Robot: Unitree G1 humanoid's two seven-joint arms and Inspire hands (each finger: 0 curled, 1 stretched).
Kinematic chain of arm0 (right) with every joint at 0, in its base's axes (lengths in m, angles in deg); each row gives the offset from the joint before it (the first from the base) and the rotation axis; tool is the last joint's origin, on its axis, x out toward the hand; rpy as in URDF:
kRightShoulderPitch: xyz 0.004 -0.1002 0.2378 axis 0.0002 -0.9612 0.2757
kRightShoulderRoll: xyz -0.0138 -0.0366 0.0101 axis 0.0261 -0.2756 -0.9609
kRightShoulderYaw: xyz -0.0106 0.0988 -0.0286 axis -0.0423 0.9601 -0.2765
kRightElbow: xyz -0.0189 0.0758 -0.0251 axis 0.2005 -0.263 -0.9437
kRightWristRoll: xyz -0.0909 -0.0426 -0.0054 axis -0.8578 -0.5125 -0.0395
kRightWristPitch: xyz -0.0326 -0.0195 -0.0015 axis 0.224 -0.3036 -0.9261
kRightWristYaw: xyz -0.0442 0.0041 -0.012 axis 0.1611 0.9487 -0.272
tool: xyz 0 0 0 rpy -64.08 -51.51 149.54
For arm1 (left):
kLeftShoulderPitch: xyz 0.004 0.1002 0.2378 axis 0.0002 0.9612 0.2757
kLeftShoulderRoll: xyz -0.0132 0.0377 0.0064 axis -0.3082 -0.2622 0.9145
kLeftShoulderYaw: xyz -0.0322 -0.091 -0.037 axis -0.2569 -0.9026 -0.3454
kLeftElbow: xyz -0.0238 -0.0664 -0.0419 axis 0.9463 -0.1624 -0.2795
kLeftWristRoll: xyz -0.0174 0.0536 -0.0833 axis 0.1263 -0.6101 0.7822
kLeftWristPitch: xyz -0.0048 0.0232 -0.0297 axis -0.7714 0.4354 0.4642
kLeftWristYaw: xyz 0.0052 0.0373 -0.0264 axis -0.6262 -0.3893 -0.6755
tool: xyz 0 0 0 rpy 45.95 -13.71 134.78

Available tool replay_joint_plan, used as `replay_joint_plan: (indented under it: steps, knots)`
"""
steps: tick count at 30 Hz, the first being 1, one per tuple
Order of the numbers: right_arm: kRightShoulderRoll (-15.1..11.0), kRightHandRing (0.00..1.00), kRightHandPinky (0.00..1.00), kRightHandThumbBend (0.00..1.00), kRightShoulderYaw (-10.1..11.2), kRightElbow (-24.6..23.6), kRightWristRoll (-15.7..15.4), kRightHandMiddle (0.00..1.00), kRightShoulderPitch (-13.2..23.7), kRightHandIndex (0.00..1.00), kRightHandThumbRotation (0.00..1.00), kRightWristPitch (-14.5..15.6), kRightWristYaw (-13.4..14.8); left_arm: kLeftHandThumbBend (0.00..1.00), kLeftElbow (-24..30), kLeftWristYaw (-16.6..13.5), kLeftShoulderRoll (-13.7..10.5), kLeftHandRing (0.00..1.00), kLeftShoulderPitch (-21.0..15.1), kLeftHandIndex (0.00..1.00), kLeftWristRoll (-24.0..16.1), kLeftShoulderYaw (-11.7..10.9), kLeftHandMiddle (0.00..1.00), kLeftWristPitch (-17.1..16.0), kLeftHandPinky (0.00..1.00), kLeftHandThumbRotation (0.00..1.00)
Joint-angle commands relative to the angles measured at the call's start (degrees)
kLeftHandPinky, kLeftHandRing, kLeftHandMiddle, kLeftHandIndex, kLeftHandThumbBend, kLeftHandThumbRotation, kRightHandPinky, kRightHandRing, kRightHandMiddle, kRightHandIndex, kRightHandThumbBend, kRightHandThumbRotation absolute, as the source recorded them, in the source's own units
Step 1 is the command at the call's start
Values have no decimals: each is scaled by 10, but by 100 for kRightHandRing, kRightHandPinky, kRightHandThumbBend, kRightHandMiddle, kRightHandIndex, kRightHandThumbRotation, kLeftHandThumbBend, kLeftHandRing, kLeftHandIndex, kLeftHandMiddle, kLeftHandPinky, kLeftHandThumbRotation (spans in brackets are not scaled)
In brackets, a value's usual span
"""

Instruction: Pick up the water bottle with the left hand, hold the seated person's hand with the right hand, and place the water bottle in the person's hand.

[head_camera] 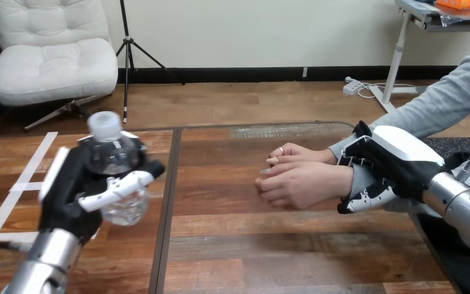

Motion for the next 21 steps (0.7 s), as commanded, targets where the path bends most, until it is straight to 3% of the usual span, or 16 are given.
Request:
replay_joint_plan:
  steps: [1,21]
  knots:
    - [-5,40,38,79,19,-42,19,44,14,46,0,-30,9,63,-36,16,1,29,-99,40,4,10,36,-43,23,0]
    - [-8,39,37,79,22,-69,21,44,0,46,0,-26,2,62,-95,13,30,32,-164,41,-8,37,37,-46,28,0]
